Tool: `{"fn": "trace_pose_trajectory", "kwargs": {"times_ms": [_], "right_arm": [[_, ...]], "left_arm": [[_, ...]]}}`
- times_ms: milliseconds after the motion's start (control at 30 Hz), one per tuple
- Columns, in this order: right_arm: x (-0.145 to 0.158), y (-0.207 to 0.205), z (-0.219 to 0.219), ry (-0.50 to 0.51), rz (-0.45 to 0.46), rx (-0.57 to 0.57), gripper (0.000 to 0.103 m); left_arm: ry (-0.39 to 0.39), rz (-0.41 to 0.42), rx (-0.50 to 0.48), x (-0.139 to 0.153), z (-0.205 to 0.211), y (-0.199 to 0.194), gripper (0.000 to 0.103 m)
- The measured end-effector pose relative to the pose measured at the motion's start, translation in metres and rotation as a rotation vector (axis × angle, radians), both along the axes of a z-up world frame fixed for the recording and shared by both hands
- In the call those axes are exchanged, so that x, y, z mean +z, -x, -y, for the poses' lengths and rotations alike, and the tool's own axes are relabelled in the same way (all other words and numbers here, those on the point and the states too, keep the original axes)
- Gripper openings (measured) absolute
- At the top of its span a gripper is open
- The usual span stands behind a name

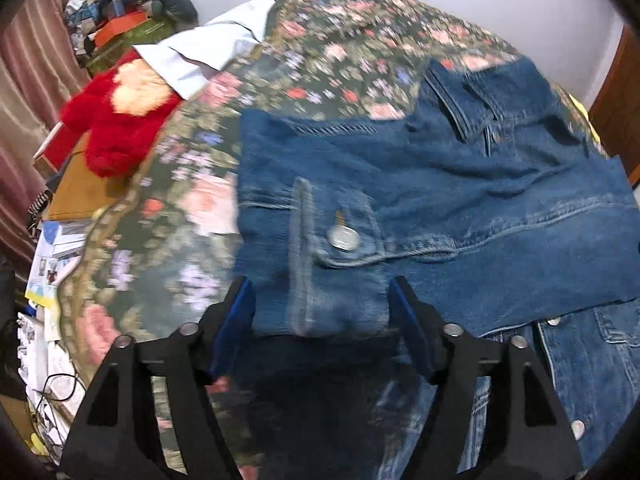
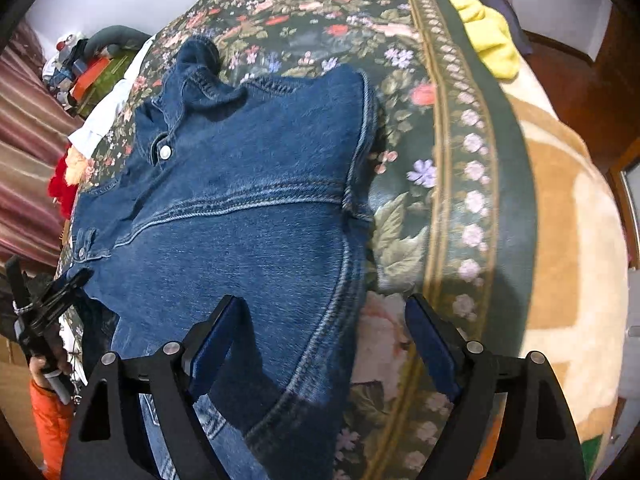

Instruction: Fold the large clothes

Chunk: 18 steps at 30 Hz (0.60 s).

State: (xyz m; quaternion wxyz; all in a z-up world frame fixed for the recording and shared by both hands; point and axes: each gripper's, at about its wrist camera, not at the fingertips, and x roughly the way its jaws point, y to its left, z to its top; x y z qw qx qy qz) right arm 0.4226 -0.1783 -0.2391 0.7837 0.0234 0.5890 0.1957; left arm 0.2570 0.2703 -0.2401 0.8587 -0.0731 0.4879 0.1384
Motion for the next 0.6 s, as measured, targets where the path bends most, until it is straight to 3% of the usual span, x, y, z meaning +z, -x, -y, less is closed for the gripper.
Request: {"fn": "trace_pose_trajectory", "kwargs": {"times_ms": [167,233,367,467,600], "right_arm": [[0.018,-0.003,0.006,-0.018,0.052,-0.015,0.083],[0.023,-0.007,0.007,-0.035,0.066,-0.024,0.083],[0.028,-0.018,0.005,-0.057,0.084,-0.045,0.083],[0.022,-0.028,-0.004,-0.028,0.094,-0.043,0.083],[0.002,-0.038,-0.014,0.035,0.072,-0.035,0.083]], "left_arm": [[0.008,0.057,0.095,0.026,-0.041,0.004,0.080],[0.041,0.064,0.141,0.030,-0.059,-0.001,0.080],[0.137,0.064,0.141,0.020,-0.076,-0.021,0.080],[0.109,0.021,0.154,0.003,-0.076,-0.040,0.080],[-0.012,-0.042,0.171,-0.021,-0.068,-0.055,0.081]]}}
